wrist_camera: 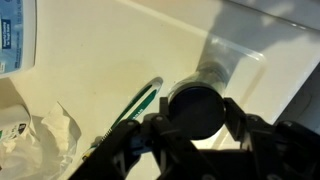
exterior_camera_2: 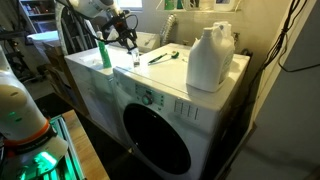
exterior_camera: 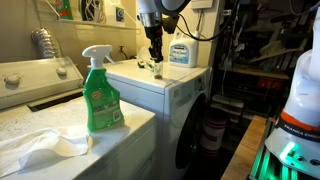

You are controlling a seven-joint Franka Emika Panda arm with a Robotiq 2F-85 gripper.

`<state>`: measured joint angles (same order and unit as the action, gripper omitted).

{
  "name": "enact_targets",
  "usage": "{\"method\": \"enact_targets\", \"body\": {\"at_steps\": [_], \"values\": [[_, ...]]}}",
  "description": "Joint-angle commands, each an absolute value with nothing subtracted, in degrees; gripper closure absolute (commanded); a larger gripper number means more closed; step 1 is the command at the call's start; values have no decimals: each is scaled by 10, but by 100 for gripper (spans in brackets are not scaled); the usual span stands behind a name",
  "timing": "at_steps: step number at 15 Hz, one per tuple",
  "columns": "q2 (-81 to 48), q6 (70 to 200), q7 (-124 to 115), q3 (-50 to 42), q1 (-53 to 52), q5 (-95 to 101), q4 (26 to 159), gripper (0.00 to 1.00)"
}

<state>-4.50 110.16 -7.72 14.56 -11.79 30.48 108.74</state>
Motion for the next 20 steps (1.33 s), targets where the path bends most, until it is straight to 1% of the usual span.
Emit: {"method": "enact_targets", "body": {"at_steps": [1,5,10,16,20], "values": [[-28,1050,-50,139,-127,259,1067,70],[-7,985,-17,129,-116,187,1030,70],[9,969,0,80,-76,116,1002,70],[-29,1002,-30,20,-22,75,986,70],[-75,1067,-92,-10,5,52,980,70]]}}
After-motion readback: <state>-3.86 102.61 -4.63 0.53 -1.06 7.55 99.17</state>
